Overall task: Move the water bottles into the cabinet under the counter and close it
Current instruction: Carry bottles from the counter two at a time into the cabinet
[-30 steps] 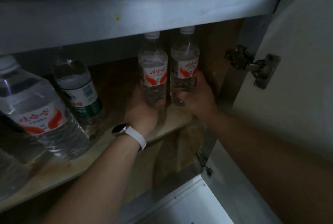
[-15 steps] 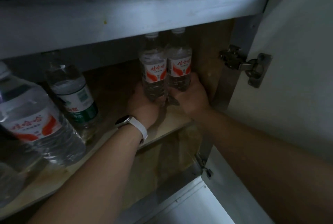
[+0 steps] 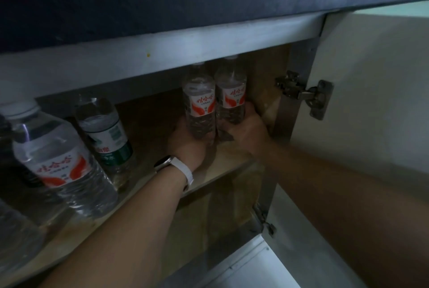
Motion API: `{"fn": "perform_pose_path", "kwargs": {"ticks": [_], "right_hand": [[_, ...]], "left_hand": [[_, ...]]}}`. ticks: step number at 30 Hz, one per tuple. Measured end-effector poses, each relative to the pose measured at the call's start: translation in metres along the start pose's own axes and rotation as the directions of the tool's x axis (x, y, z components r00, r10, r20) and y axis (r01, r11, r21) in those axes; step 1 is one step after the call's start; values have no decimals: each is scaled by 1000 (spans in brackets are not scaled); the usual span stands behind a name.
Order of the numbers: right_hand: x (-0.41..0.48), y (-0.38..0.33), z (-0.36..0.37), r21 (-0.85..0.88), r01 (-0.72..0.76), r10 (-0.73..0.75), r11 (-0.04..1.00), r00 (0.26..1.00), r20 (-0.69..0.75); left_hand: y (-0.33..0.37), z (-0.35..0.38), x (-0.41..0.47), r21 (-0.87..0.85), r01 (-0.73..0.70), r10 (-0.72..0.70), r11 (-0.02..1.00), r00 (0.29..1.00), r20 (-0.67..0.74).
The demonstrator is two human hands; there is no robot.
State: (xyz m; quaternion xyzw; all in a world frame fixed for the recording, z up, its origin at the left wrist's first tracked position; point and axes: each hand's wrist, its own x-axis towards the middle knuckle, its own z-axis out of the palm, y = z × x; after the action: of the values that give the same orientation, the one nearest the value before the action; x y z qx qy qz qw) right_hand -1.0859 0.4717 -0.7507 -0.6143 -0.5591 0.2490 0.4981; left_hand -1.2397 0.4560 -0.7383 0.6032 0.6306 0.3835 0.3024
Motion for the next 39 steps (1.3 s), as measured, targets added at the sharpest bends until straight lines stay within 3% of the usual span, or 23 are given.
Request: {"fn": "perform_pose_path", "kwargs": {"ticks": [4, 7, 10, 13, 16, 25, 30, 39], "right_hand": [[-3, 1, -5, 2, -46, 46, 999, 998, 51], [-18, -2, -5, 48, -53, 52, 997, 999, 11], [-42, -12, -2, 85, -28, 32, 996, 998, -45], [-67, -25, 4, 69, 25, -19, 997, 997, -81], [-87, -44, 15, 83, 6, -13, 997, 996, 92], [-103, -93, 83, 0, 103, -97, 995, 939, 329], [-99, -108, 119, 32, 53, -61, 998, 906, 419], [-93, -106, 166, 137, -19, -40, 990, 907, 420]], "left_hand": [[1, -2, -5, -30, -10, 10, 999, 1000, 25], [0, -10, -26, -57, 4, -3, 998, 1000, 19], [-6, -25, -60, -109, 26, -32, 994, 998, -45], [-19, -51, -95, -37, -43, 35, 998, 980, -194], [-34, -78, -117, 50, -59, 72, 997, 936, -344], [-55, -136, -148, 73, -77, 106, 994, 763, -638], [-73, -142, -134, -49, 60, -77, 997, 768, -636], [-79, -135, -109, -118, 40, -101, 992, 806, -583]]}}
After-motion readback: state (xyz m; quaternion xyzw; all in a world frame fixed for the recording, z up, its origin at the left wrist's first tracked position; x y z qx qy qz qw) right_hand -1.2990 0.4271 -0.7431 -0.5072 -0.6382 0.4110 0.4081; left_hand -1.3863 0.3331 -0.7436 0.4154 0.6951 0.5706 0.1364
